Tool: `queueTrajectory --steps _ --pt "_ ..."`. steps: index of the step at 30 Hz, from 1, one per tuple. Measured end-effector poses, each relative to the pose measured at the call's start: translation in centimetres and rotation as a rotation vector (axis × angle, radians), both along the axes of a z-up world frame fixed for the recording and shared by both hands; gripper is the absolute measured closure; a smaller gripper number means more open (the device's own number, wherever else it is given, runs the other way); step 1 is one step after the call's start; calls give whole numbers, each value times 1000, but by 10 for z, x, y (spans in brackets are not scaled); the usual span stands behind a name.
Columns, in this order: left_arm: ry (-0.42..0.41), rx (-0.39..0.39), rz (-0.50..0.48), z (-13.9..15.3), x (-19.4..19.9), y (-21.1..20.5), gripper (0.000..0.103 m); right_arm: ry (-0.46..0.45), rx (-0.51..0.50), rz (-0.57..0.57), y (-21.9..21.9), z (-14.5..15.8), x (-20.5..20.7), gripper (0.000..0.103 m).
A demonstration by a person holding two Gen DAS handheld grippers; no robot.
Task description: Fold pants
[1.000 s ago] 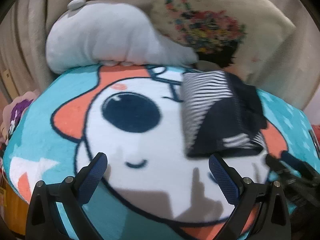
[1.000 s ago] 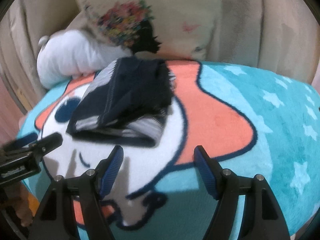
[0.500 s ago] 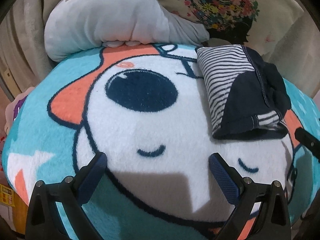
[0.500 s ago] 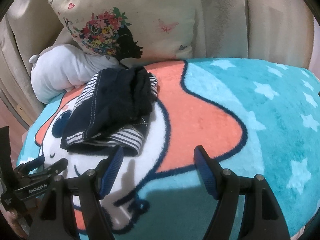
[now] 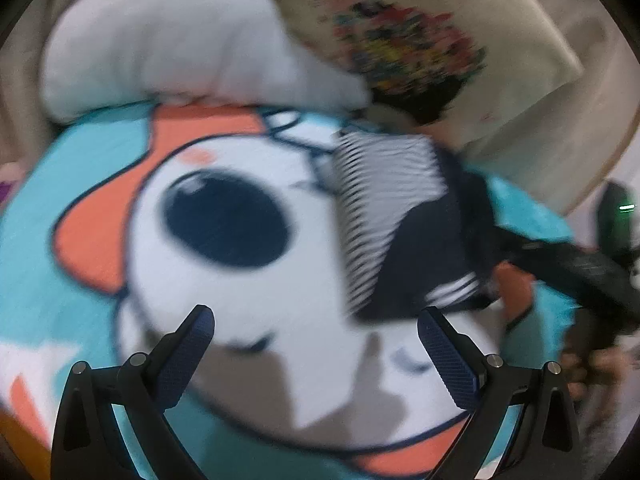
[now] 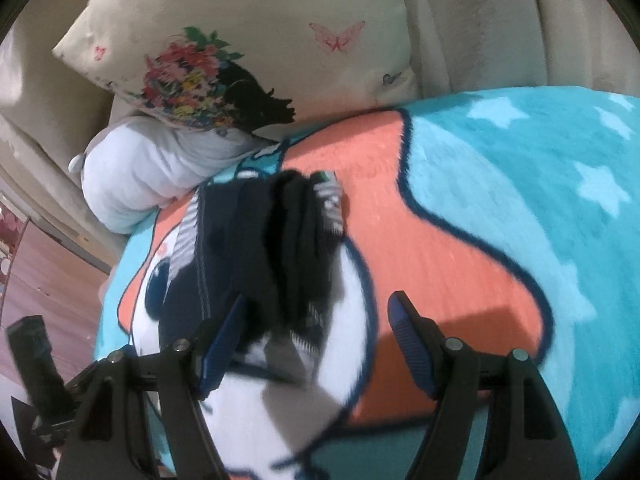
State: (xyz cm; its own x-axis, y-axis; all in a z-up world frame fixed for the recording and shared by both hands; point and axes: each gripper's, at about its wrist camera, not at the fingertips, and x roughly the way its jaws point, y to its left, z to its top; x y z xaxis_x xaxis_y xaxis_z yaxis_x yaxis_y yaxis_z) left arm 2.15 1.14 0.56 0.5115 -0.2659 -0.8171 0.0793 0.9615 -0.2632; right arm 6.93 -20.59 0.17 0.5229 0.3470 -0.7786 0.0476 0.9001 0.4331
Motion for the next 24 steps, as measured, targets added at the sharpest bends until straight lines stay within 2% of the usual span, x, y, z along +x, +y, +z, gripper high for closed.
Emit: queueTrajectory --steps 2,3,5,6,10,12,15,17,19,21,24 --pt "13 -35 -33 -8 14 -19 1 27 56 1 -1 -10 18 31" --pt "17 -33 -39 -11 21 -24 1 36 95 -3 -2 -15 25 34" --pt "48 -36 -60 -23 41 -35 4 50 169 6 -2 -24 39 53" --pt "72 -55 -69 -28 47 -37 12 61 196 12 -1 -28 45 66" --pt "35 -29 -81 -16 59 -52 21 35 192 60 6 -13 51 77" --pt "-1 -10 -81 -2 67 -60 21 2 195 73 6 1 52 78" --pt "-41 50 -72 9 81 -69 21 -8 190 59 4 5 58 78" --pt "-26 82 -66 5 83 -69 21 23 121 26 5 -2 61 72" --pt "-5 79 -58 -1 76 -65 21 43 77 -3 2 -7 58 67" --pt "-6 65 -59 -4 62 -59 21 -10 82 -26 -4 4 46 67" --pt "-8 70 -70 -10 47 -57 21 -153 97 -37 -7 35 23 67"
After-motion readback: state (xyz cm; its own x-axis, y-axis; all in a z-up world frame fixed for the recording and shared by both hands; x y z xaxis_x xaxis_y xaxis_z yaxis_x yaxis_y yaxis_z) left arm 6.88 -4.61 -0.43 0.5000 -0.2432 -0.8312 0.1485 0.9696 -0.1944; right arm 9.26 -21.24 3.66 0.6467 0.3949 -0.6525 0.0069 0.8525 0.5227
